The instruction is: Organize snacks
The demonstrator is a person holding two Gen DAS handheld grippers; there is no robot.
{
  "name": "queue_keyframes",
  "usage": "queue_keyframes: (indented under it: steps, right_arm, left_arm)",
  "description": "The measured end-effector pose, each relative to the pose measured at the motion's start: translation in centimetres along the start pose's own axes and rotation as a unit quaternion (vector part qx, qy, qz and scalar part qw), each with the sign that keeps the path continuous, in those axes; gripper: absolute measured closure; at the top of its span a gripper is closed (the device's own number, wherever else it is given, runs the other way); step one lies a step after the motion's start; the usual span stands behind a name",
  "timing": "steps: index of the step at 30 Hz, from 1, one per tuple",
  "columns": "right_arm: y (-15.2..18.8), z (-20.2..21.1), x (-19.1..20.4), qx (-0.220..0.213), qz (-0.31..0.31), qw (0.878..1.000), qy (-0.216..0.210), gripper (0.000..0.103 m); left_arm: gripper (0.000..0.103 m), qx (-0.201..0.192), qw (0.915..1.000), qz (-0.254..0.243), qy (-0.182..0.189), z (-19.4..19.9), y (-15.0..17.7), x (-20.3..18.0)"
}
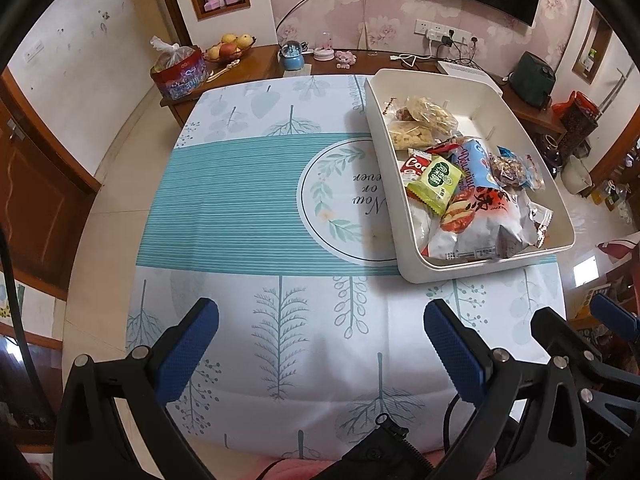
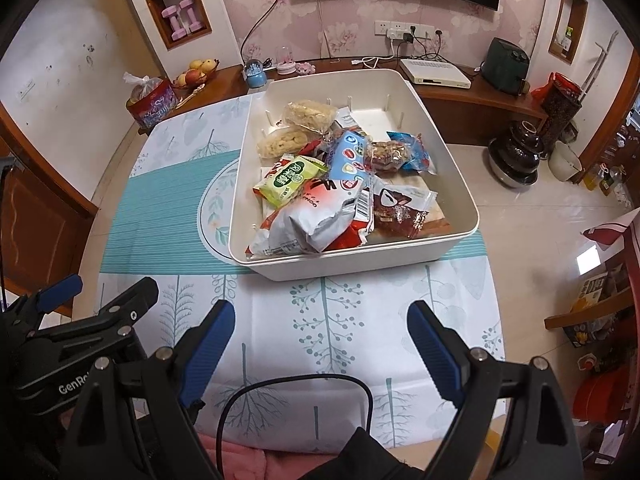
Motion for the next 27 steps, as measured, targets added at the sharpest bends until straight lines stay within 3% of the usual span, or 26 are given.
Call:
queue_keyframes:
  steps: [27]
  right_arm:
    - [0.1, -1.0, -0.7, 0.016, 0.001, 1.0, -0.003, 0.014]
  left_arm:
    - [0.001, 0.015, 0.9999, 0.005, -0.001, -1.0, 0.3, -0.3]
Point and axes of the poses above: each gripper's, at about its wrist camera, not at the fingertips, and z roughly against the way its jaws point, x to its left, y to its underside, the point moved 5 cm from there along -z, roughly the way its jaws point, and after that the axes turned 5 degrees about y, right-handed, at the moved point
